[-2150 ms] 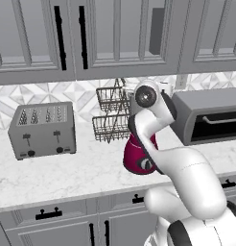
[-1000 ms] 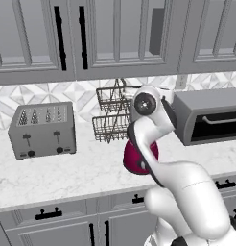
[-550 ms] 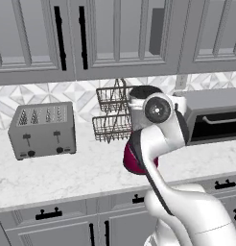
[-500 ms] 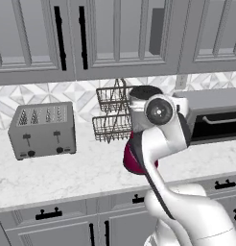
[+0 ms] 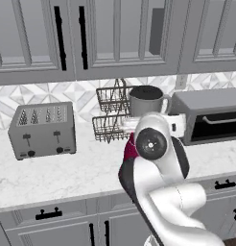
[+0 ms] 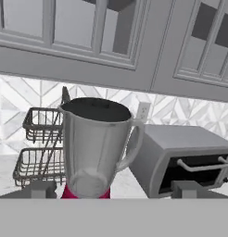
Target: Close the lid blender by securely placing the lid on top.
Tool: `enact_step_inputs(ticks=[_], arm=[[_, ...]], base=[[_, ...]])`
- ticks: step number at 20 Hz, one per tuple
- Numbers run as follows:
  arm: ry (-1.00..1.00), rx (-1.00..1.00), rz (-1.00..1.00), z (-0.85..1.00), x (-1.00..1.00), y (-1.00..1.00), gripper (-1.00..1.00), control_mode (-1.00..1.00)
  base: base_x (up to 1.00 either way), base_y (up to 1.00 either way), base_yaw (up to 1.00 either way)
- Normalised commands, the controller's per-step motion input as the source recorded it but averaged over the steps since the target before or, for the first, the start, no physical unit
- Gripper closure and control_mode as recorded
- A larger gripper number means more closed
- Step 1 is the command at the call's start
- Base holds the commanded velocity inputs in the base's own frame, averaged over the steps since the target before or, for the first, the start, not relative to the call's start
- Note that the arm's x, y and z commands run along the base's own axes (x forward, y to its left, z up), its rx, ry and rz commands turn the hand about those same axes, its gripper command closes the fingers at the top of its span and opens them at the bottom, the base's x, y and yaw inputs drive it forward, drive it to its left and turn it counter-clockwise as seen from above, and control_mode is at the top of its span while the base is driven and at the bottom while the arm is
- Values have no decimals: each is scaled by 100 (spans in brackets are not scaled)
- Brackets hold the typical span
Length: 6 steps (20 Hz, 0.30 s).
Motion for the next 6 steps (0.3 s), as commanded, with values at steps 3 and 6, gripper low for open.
enact_step_inputs(ticks=[3,6], arm=[[-20,-6,3,1,-11,79,-100,-100],[-12,-1,3,1,-1,38,-100,-100]], base=[[0,0,0],[0,0,0]])
